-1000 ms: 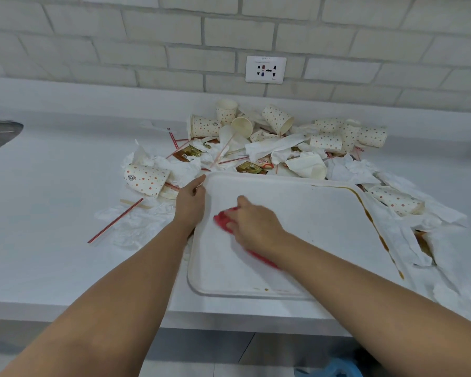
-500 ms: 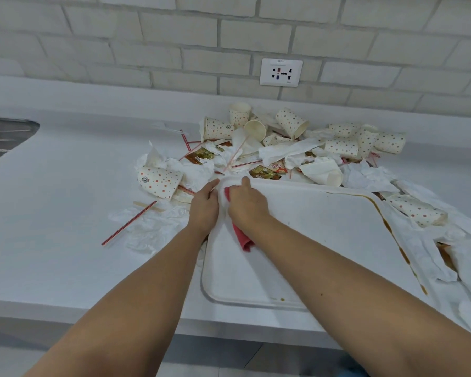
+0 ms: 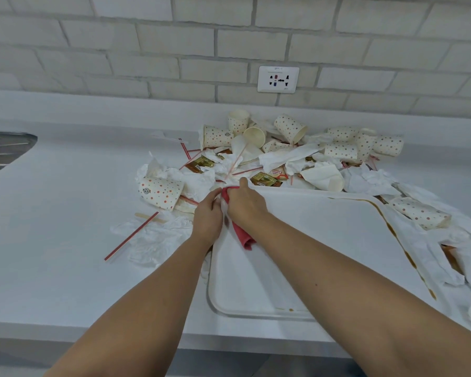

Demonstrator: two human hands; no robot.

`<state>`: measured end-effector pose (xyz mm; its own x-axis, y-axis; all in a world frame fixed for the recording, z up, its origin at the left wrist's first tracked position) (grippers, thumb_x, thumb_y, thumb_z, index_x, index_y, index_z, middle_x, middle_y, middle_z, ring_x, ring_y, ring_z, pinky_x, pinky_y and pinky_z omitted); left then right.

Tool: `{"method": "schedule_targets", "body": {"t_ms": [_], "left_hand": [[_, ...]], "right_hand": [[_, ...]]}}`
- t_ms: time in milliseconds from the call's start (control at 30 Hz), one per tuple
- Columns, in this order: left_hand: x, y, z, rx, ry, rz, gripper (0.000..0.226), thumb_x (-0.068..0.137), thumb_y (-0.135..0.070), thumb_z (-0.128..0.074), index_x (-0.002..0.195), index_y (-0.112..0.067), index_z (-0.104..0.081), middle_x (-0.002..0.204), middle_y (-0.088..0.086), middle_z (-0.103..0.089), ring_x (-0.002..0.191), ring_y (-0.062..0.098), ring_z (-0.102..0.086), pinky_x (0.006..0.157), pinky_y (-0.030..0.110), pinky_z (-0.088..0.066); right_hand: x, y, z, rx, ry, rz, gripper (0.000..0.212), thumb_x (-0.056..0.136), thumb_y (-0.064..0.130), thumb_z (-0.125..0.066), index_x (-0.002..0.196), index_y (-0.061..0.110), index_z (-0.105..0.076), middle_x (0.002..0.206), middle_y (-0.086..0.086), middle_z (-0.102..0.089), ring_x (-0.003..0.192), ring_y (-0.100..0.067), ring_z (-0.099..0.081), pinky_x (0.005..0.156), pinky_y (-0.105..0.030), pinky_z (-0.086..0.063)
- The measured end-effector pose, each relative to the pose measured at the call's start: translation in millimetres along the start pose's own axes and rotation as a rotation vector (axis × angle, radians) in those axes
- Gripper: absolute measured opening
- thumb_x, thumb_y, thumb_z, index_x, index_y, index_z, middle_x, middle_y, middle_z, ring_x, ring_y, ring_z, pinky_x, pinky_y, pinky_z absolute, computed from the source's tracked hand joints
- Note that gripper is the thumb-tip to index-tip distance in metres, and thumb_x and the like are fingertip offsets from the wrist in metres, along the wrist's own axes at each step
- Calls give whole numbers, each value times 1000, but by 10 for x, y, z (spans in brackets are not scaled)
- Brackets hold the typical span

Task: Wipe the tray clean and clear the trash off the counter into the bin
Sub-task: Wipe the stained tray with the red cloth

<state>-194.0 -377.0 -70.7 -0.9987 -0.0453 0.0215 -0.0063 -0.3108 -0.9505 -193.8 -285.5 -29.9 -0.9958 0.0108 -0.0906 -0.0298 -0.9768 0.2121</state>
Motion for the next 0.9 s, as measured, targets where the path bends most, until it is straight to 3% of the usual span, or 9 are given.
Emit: {"method": "schedule_targets", "body": {"t_ms": [167,333,467,533,600,700,800,900], "left_hand": [[-34,-49,25,46,-17,-12,41,99,-7,-30,137,-13,-45,142,6,-46,133,20,-41,97,18,-28],[-55,-43,24,53,-16,5,41,99,-8,-31,138,-13,-45,143,6,-45,134,21,-39,108,27,-29],[-55,-26,10,110,-24,1,42,99,-11,-30,138,-16,-45,134,10,-55,120,28,-53,109,41,-37],[-61,-70,6,189,-33,-29,44,97,-9,-28,136,-15,-46,125,10,-60,111,28,-56,101,43,-42],[-73,-132,6,300,-44,-68,41,95,-4,-28,126,-7,-53,111,7,-62,97,22,-55,85,34,-44],[-79,-263,20,582,-86,-135,35,94,-4,-32,122,-5,-52,109,11,-55,95,27,-55,73,36,-45],[-60,-384,-6,700,-114,-166,39,97,-13,-37,136,-10,-42,126,15,-44,113,31,-45,84,41,-46],[-95,-636,-207,700,-119,-271,40,98,-16,-38,137,-11,-43,130,15,-43,117,32,-41,93,42,-41]], "right_hand": [[61,-199,6,-12,21,-84,31,92,6,-43,120,5,-55,137,-11,-30,104,-28,-56,73,-32,-38],[-71,-753,96,-19,17,-312,41,94,7,-41,135,6,-44,147,-10,-23,118,-27,-51,89,-34,-43],[-201,-973,131,-57,56,-422,43,95,15,-41,138,9,-42,148,-8,-23,122,-26,-48,91,-33,-42],[-218,-949,166,-55,46,-401,45,98,21,-36,142,12,-34,147,-9,-26,126,-29,-43,95,-36,-40],[-249,-928,267,-66,4,-365,48,100,26,-33,146,16,-25,150,-10,-25,130,-31,-38,98,-38,-38],[-374,-1046,508,-78,-77,-351,42,98,18,-35,140,14,-35,142,-9,-36,126,-30,-44,92,-37,-41],[-529,-1369,681,-103,-114,-377,36,95,10,-36,129,10,-46,129,-9,-51,115,-28,-52,79,-33,-39],[-676,-1774,679,-76,-88,-396,38,94,8,-35,129,17,-48,130,-6,-52,114,-25,-53,77,-31,-38]]}}
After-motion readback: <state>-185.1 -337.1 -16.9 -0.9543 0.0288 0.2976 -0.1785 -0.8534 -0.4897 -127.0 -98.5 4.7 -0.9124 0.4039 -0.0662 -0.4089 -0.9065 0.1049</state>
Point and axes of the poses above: each hand's wrist, its own x-axis towards the middle knuckle, its own z-axis out of the back of the hand, y = z × x, the point moved 9 cm from there along x, towards the middle knuckle
